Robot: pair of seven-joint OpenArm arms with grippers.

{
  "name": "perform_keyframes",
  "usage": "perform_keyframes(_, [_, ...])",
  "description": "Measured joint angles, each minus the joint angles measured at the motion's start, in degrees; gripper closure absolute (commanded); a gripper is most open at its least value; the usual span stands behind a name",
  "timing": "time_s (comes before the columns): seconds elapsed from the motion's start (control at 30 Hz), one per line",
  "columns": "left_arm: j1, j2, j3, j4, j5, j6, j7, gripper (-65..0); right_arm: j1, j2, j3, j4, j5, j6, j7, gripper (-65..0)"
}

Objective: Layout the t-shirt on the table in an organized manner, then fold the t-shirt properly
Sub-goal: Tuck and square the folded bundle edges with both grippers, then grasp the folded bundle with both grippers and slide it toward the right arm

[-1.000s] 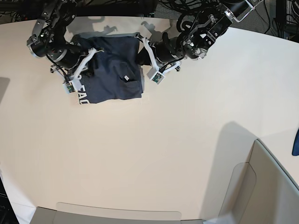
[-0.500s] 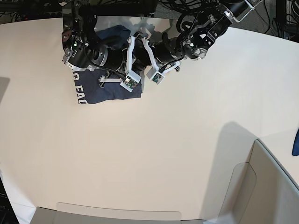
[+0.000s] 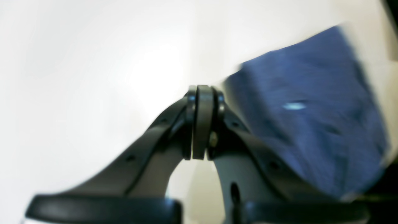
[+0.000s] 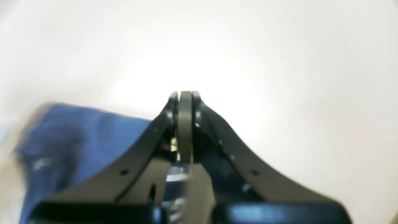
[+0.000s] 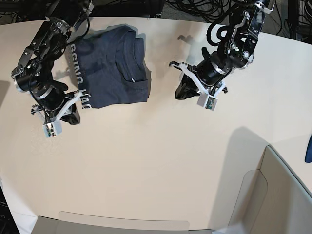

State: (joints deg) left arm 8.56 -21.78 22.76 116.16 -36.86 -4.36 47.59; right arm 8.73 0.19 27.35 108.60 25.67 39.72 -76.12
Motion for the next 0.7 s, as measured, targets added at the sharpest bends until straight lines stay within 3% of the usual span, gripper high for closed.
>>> perform_keyframes(0.07, [0.7, 0.1, 0.1, 0.8, -3.9, -6.1, 4.2, 0.0, 2.9, 0.0, 0.3, -4.0, -4.2, 0.0, -0.2, 0.0])
perform_keyframes(0.23, [0.5, 2.6, 0.1, 1.0, -14.8, -14.8, 10.0, 0.0, 11.3, -0.5, -1.2, -14.3, -12.1, 0.0, 0.7, 0.0])
perform_keyframes(0.43, [-0.2, 6.1, 5.4, 0.1, -17.8, -15.6, 17.3, 0.0, 16.6, -0.2, -7.3, -27.1, -17.4, 0.0, 7.2, 0.0])
perform_keyframes(0.53, [-2.5, 6.6, 10.1, -3.4, -18.1, -15.9, 18.2, 0.0, 16.5, -0.6, -11.6, -30.4, -17.8, 0.0, 9.7, 0.0])
perform_keyframes(0.7, [-5.4, 6.2, 10.8, -11.4, -17.8, -15.5, 17.8, 0.0, 13.4, -1.0, -15.2, -30.9, -18.0, 0.0, 10.3, 0.0])
